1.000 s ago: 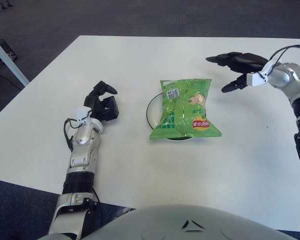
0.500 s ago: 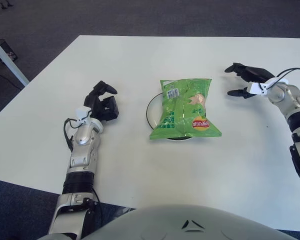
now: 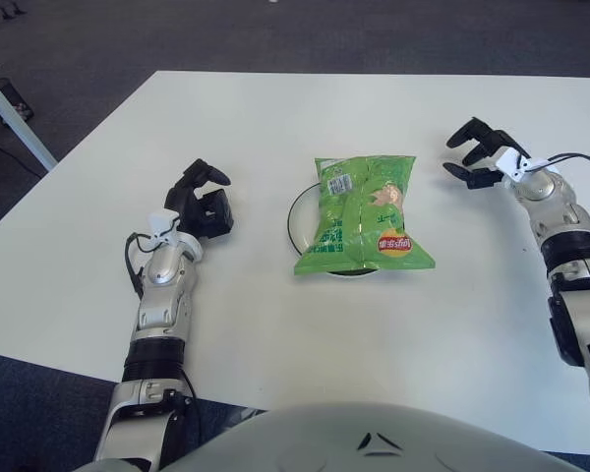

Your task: Put the snack into the plate.

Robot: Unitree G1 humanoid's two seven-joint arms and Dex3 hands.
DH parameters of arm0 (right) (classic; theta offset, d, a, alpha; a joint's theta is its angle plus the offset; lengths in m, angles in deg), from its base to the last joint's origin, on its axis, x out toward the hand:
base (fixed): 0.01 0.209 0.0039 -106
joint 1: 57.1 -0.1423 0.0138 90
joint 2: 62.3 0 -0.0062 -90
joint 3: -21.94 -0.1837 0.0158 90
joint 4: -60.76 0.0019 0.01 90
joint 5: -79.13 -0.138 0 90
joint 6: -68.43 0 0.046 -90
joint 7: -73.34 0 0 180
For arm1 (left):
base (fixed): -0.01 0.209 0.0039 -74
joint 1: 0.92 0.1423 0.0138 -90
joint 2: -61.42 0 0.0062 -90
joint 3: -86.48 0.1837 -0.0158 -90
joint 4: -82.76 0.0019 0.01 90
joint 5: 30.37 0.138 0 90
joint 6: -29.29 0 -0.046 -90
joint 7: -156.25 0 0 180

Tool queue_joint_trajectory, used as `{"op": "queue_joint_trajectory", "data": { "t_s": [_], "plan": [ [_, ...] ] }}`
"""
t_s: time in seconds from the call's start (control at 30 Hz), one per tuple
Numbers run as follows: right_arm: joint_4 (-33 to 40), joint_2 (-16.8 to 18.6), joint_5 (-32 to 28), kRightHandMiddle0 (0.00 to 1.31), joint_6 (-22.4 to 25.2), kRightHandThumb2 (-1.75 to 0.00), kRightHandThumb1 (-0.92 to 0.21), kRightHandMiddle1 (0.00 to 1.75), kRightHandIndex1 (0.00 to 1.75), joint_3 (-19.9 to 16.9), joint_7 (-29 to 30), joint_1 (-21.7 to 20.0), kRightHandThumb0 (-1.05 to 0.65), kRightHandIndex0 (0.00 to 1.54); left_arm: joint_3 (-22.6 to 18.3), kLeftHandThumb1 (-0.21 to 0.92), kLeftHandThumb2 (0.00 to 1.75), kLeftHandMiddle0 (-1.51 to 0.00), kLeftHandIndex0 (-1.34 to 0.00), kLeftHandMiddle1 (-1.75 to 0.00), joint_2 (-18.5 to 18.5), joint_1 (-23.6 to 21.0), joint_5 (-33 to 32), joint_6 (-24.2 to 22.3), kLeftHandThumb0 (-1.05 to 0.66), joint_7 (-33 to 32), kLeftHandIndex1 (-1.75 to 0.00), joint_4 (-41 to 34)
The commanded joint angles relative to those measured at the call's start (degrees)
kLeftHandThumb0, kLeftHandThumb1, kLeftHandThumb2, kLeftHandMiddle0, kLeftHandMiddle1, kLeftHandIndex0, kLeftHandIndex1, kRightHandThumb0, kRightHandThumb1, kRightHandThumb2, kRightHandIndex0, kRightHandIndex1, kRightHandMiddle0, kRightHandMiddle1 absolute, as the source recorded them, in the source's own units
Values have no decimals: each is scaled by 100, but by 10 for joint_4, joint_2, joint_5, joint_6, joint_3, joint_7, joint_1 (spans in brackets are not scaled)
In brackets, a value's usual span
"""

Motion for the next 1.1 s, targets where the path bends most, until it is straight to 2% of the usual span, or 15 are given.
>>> {"op": "queue_joint_trajectory", "data": {
  "t_s": [0.0, 0.1, 0.17, 0.23, 0.43, 0.57, 0.73, 0.9, 1.07],
  "plan": [
    [-11, 29, -32, 39, 19, -118, -36, 174, 146, -13, -33, 36, 0, 70, 11, 37, 126, -117, -57, -175, 48, 98, -1, 3, -46, 1, -175, 77],
    [-7, 59, -73, 51, 29, -133, -22, 175, 146, -37, -39, 55, 0, 77, 11, 36, 126, -117, -57, -175, 48, 98, -1, 2, -46, 1, -175, 77],
    [33, 95, -127, 57, 64, -143, -15, 175, 148, -67, -47, 83, 0, 80, 11, 36, 126, -116, -58, -175, 49, 98, -2, 2, -46, 0, -175, 77],
    [65, 129, -177, 59, 97, -147, -12, 175, 152, -92, -53, 102, 0, 80, 10, 36, 127, -116, -58, -175, 50, 98, -2, 3, -46, 0, -175, 77],
    [122, 179, -270, 62, 157, -156, -7, 175, 165, -138, -69, 136, 0, 77, 14, 35, 127, -117, -58, -175, 51, 102, 3, 5, -47, -5, -175, 72],
    [178, 201, -283, 63, 180, -159, -6, 175, 169, -137, -53, 174, 0, 77, 15, 35, 127, -118, -58, -175, 50, 104, 5, 4, -47, -5, -175, 69],
    [295, 245, -294, 61, 214, -157, -7, 175, 165, -131, -13, 257, 0, 80, 15, 36, 126, -119, -58, -175, 50, 110, 1, 2, -46, -2, -175, 58],
    [334, 259, -290, 56, 200, -154, -9, 175, 163, -137, 9, 296, 0, 82, 13, 37, 125, -119, -57, -175, 50, 115, -2, 1, -46, -3, -175, 50],
    [344, 264, -280, 54, 187, -155, -10, 175, 166, -141, 24, 309, 0, 81, 13, 37, 125, -117, -57, -175, 49, 119, -1, -2, -46, -4, -175, 44]
  ]
}}
